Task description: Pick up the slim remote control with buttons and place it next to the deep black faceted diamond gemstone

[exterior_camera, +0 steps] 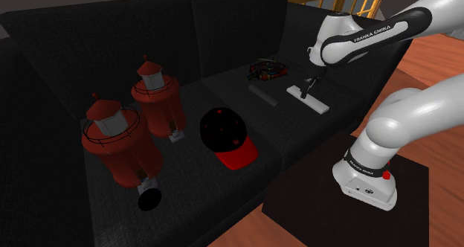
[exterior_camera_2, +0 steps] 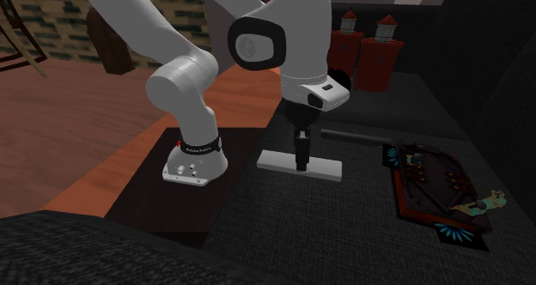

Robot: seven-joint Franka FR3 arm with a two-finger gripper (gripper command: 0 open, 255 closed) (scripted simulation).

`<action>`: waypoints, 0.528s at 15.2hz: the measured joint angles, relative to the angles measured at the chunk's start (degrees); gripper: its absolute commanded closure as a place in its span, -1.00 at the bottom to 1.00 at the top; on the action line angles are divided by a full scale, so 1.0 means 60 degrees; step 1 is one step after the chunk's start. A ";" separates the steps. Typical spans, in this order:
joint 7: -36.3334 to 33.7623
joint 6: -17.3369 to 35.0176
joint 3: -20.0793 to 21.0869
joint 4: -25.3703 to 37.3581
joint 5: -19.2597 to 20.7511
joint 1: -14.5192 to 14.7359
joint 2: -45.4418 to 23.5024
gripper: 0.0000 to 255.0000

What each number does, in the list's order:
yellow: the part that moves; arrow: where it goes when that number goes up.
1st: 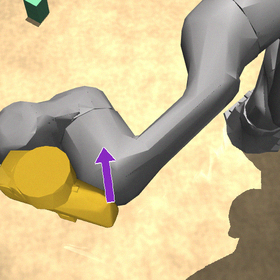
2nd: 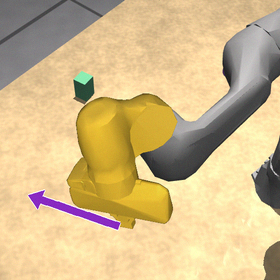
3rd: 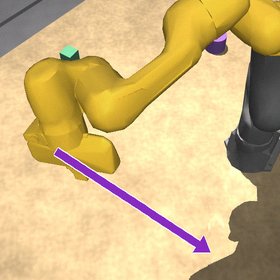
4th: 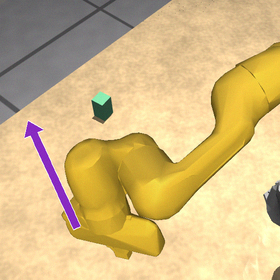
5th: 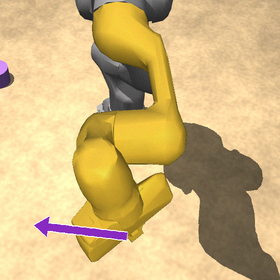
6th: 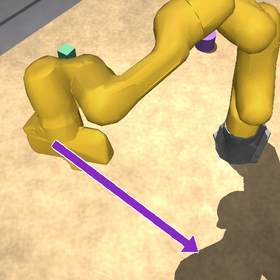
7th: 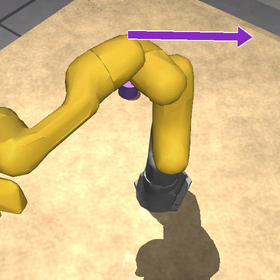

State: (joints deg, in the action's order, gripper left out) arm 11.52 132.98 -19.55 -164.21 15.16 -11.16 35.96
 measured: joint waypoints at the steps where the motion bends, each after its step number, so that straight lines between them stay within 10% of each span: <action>1: -0.0002 0.0207 -0.0037 -0.0070 0.0023 0.0001 -0.0138 -1.00; 8: -0.0002 0.0876 -0.0155 -0.0261 0.0086 0.0015 -0.0608 -1.00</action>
State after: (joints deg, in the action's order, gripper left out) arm 11.51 138.23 -20.48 -165.78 15.67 -11.07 32.31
